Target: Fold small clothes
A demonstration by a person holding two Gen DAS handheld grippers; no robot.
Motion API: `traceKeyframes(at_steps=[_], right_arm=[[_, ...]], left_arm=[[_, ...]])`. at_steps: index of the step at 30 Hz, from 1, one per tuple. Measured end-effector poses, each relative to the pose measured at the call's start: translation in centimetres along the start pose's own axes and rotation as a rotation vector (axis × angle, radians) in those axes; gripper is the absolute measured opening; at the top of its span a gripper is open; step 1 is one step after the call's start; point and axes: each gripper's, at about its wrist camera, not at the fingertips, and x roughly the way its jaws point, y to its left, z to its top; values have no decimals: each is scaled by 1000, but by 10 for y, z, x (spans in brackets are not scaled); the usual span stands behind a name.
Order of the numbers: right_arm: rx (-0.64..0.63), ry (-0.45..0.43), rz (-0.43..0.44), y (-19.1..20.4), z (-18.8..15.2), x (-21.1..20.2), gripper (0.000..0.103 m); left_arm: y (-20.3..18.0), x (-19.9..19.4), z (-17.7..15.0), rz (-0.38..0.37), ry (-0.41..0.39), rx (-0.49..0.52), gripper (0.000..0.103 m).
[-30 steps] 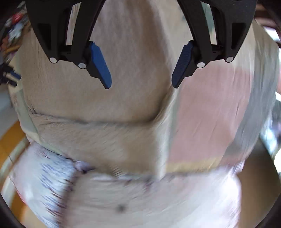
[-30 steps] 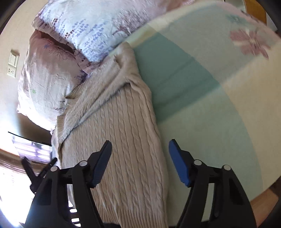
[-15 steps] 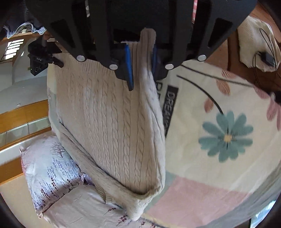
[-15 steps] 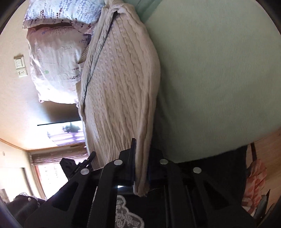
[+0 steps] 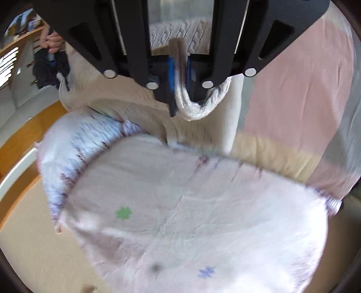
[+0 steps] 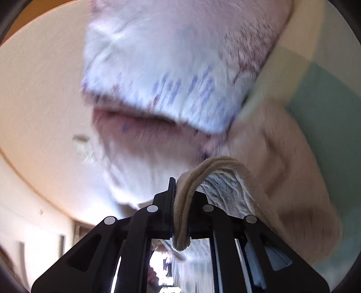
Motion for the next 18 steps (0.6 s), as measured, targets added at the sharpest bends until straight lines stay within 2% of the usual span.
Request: traceKeyframes(at_steps=[1,2,3,4,6,7,10,12,14,16,18], right_arm=[[25,-7,-34,-6,9,17,31],[47,-5,-103,-12,21,30,57],[54,-5,-160,-16,25,35,62],[75,-8,-200,-20,25,35,62],[72,12,-166,-21,17,27,74],[26,24,-201,-18,11,19,82],[-35,33,-285,-23,-1,-7,82],[-4,43,-291,-30,-4,-19,82],[2,41,-298,-34,-3,-24,81],[-1,44,-306,-34,-4,-37,81],[1,58,-309,-36,-5,-38,81]], left_arm=[[-1,17,10,23,18,-4,24],[0,34,18,74,39,-14,48],[3,40,21,112,46,-26,58],[8,41,21,128,46,-37,58],[23,33,17,127,44,-49,63],[29,30,13,130,50,-49,65],[54,38,4,115,134,-91,63],[64,48,-3,43,188,-133,63],[65,59,-10,8,232,-133,63],[64,69,-18,25,253,-118,63],[62,70,-21,19,221,-119,61]])
